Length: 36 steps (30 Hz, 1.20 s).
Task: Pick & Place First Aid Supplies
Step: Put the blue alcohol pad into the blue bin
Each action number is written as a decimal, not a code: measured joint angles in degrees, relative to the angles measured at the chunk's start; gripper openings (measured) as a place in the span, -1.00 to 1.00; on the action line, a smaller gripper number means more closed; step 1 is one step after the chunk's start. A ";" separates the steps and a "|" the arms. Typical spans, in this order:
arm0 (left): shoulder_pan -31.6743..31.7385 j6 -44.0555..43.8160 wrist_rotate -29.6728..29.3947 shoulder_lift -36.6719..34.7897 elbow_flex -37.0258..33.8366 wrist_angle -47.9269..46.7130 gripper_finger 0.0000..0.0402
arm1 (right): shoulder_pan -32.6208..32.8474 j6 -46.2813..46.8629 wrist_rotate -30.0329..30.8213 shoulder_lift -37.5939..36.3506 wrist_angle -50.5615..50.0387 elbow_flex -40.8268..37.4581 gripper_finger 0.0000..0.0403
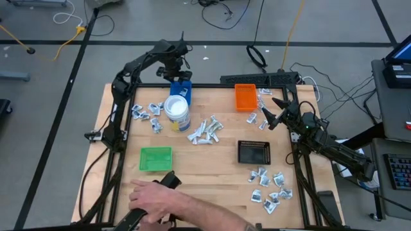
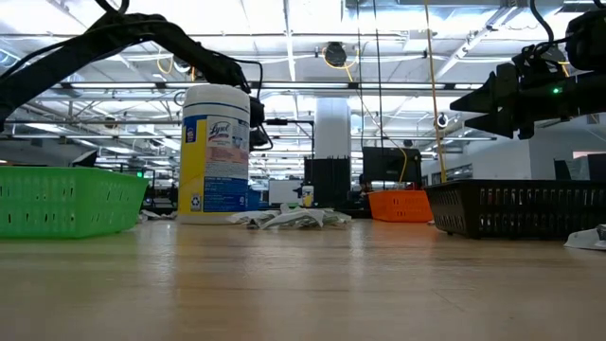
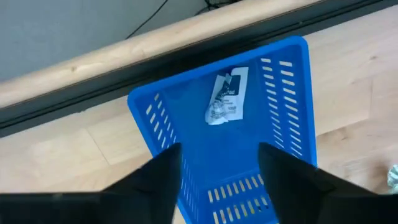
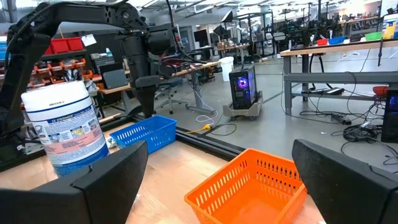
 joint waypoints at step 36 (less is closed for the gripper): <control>8.24 0.19 -7.98 -30.87 -42.44 13.37 0.23 | 0.00 0.00 0.00 0.00 0.02 0.01 0.95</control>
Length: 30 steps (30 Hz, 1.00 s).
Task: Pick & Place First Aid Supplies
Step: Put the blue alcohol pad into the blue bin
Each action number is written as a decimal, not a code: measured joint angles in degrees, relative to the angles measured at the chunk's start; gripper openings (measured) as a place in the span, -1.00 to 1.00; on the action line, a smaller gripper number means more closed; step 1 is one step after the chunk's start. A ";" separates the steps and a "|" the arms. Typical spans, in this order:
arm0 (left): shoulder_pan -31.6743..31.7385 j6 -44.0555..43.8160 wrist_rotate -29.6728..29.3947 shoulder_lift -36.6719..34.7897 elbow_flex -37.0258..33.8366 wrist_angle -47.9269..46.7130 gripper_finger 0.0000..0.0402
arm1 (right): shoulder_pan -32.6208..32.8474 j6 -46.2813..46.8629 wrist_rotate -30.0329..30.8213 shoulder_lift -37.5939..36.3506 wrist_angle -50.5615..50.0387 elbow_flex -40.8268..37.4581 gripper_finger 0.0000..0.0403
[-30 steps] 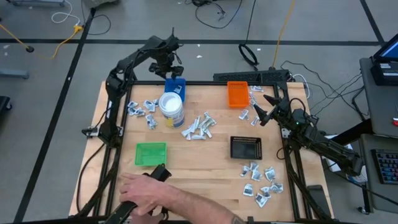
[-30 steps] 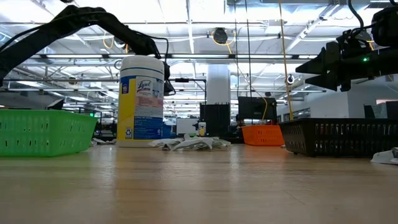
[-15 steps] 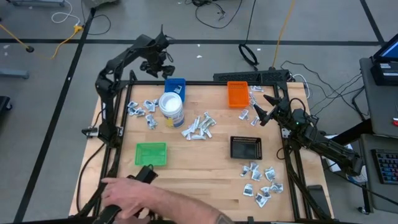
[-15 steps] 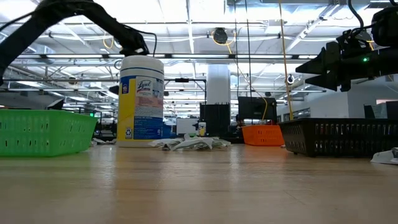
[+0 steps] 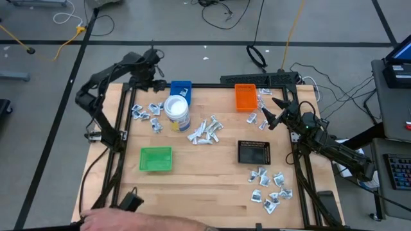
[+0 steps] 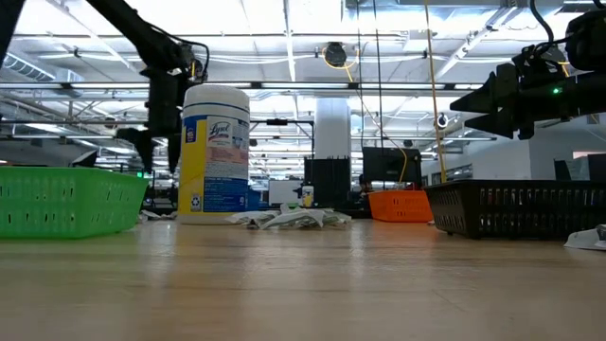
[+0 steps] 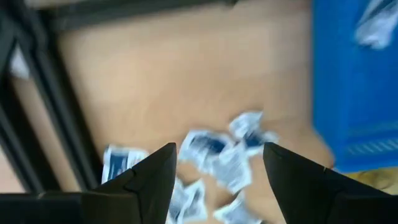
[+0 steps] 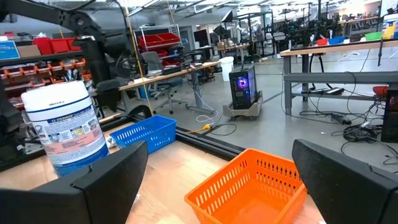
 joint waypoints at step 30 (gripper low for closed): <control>-6.88 -3.46 -19.03 7.25 -10.93 -10.24 -0.18 | 0.01 0.00 0.00 0.00 -0.01 0.00 0.95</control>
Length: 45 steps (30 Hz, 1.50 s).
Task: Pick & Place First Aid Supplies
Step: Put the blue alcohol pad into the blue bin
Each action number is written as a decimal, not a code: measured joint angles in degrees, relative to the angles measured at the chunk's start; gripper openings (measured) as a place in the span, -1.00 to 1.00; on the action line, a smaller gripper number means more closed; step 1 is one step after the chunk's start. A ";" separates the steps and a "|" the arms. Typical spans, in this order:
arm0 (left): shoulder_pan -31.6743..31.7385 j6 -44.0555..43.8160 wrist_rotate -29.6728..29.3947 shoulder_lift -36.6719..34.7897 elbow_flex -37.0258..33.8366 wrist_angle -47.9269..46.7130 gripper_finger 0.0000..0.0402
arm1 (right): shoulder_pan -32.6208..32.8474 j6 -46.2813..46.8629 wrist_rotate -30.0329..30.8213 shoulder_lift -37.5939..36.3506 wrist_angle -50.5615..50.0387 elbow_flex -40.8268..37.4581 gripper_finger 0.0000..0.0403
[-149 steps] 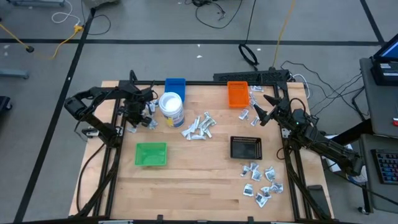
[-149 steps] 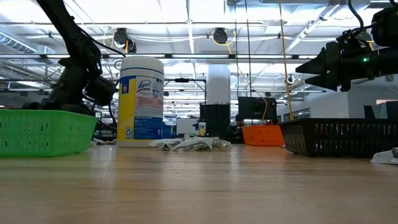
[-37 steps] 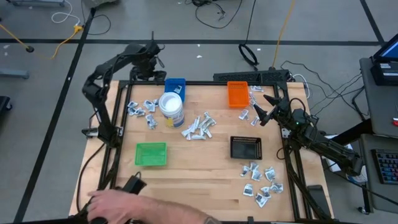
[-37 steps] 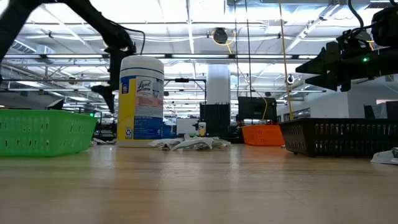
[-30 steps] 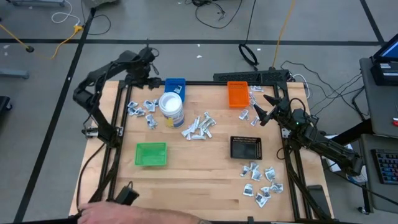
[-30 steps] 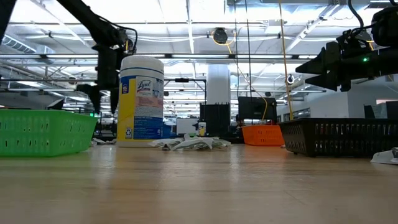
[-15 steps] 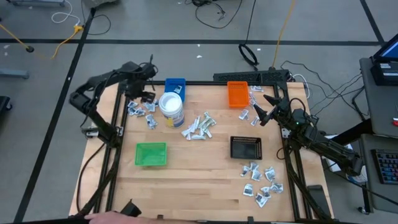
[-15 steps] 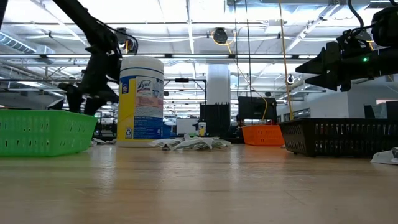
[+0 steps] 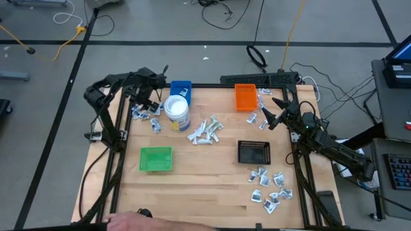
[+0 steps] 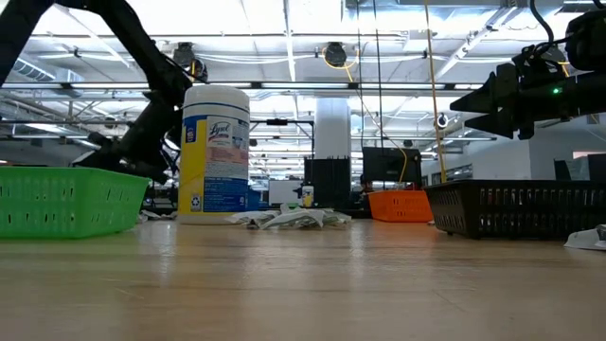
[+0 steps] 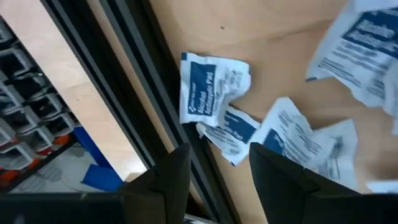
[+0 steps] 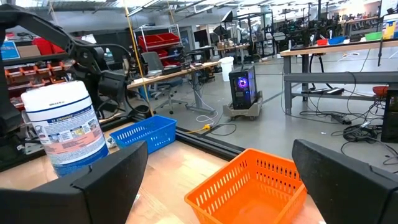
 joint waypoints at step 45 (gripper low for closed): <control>-1.79 6.98 -1.78 6.57 -1.81 4.85 -0.99 | -0.01 0.00 0.00 0.01 0.01 0.01 0.95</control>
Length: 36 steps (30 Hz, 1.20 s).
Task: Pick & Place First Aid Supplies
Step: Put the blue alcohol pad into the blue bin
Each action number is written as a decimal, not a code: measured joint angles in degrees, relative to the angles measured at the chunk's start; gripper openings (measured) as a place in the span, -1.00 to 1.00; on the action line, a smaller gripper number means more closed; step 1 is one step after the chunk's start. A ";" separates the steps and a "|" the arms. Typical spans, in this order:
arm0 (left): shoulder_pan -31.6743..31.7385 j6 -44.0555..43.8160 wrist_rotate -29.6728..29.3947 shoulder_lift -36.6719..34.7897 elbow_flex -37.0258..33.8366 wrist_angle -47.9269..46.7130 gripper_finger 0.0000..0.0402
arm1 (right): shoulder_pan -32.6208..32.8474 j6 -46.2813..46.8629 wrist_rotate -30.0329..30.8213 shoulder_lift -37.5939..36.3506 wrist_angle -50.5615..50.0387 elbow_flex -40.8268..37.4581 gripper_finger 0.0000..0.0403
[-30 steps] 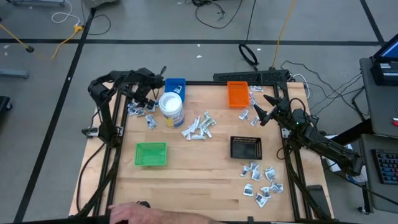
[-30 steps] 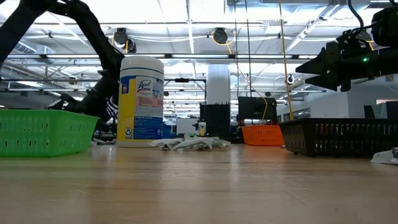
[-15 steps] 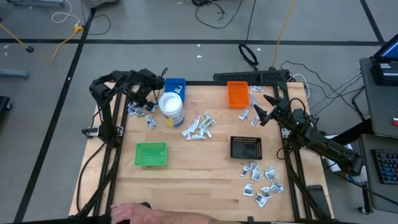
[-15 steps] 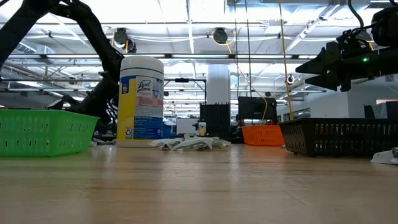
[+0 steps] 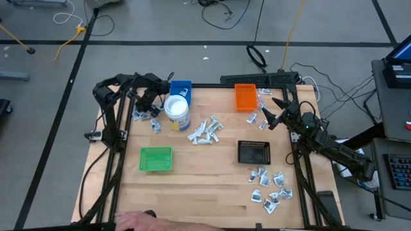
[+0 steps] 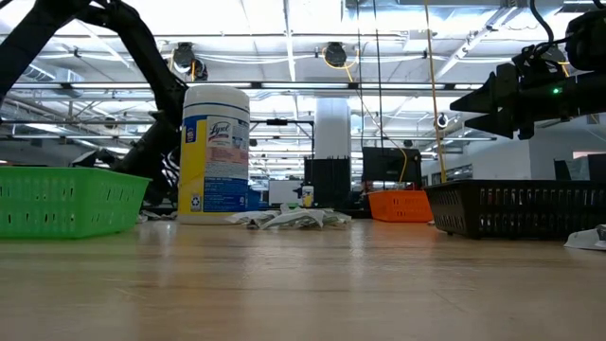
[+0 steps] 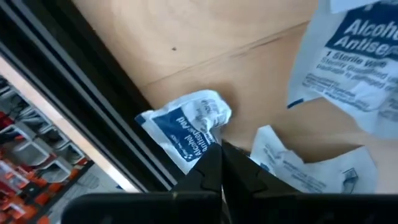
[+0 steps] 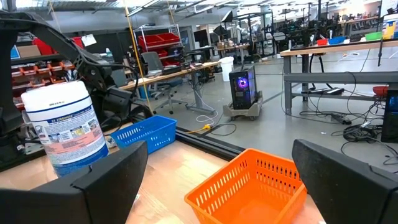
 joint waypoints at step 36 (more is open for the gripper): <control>4.94 -20.63 25.91 -7.40 23.70 3.70 -1.00 | 0.00 0.00 -0.01 0.01 0.00 -0.02 0.95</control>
